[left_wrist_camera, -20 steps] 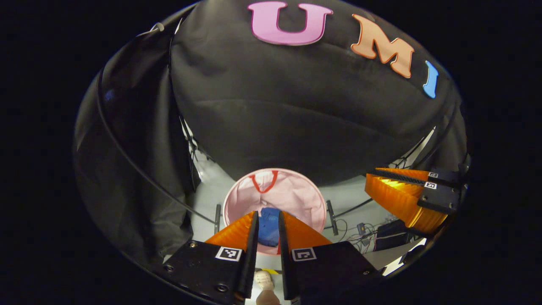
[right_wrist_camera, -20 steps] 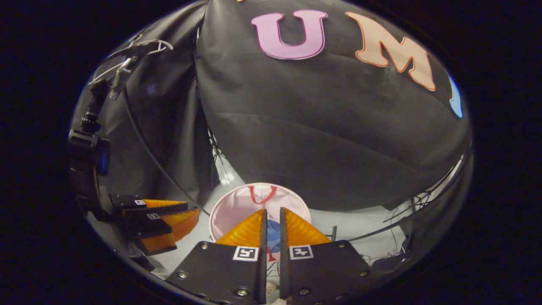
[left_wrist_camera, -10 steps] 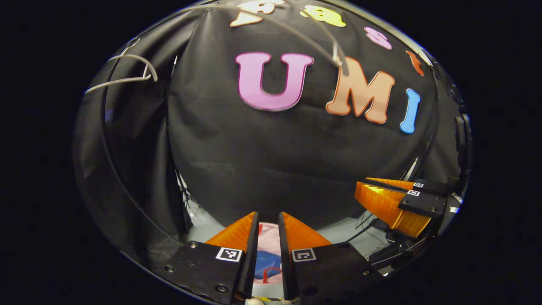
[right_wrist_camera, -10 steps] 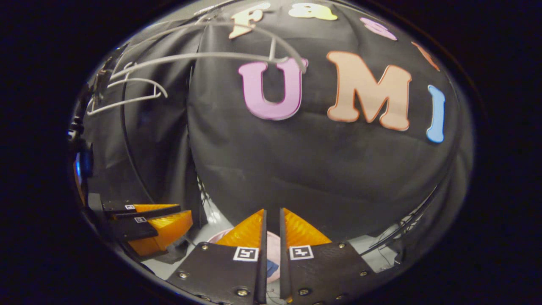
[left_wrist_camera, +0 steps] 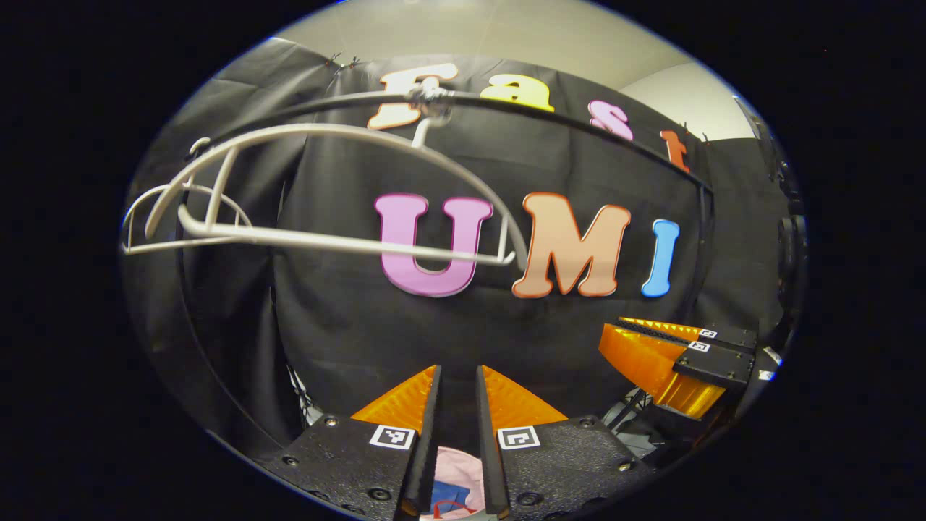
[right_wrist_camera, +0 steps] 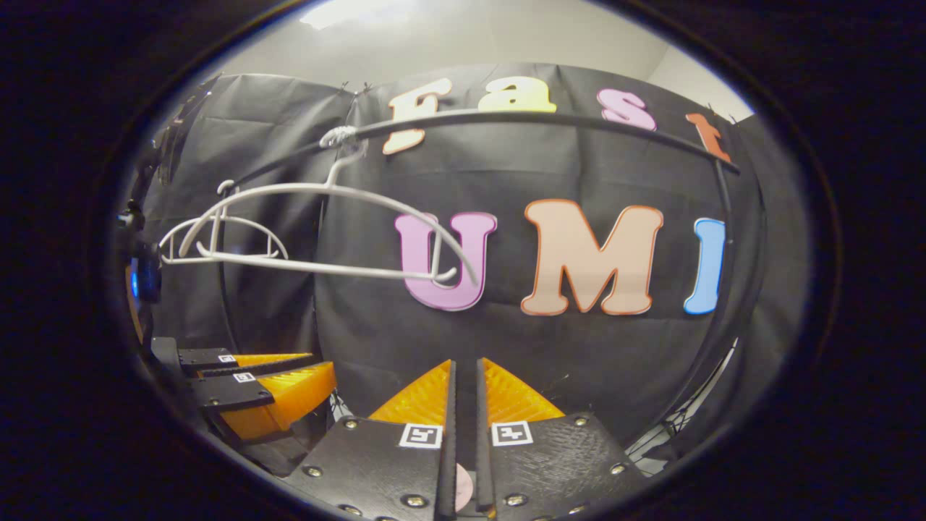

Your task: Grasp the clothes on the hanger with both hands and then place them into the laundry hamper below.

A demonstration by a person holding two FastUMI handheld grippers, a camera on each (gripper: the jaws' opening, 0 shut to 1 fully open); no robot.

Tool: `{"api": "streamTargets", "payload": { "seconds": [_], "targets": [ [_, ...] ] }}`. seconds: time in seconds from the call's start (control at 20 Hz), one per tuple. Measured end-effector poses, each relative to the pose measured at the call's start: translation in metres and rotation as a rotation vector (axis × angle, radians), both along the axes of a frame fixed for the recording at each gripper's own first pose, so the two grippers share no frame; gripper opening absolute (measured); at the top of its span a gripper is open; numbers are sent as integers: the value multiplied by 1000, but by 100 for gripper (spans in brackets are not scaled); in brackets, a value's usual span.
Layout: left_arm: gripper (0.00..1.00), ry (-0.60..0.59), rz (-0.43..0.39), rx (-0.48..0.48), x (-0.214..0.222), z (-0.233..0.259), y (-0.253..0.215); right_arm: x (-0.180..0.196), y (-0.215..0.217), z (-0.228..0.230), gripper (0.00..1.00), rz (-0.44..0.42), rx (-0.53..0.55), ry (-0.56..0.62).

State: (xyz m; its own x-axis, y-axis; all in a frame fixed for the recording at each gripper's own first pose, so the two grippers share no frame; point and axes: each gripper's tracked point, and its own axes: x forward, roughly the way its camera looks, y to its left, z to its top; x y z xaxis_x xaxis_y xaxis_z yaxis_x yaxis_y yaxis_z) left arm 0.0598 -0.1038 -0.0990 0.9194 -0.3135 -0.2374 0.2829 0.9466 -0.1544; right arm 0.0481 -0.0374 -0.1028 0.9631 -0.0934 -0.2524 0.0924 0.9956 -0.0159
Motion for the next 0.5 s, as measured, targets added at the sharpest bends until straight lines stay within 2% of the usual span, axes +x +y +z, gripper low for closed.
{"api": "streamTargets", "payload": {
  "seconds": [0.1,0.15,0.2,0.3,0.45,0.5],
  "targets": [
    [28,-46,-6,-5,-2,23,-5,-2,-5,19,11,-6,4,-37],
    [32,-60,-15,-14,-6,32,-7,-6,-9,28,12,-10,9,-53],
    [37,-72,-17,-20,-12,40,-8,-6,-12,36,21,-14,18,-68],
    [57,-90,-17,-38,-18,53,-8,-19,-17,50,24,-22,27,-90],
    [87,-123,-6,-39,-31,66,-6,-26,-28,63,58,-30,25,-114],
    [93,-130,-3,-33,-32,69,-8,-29,-32,68,71,-35,27,-123]
  ]
}}
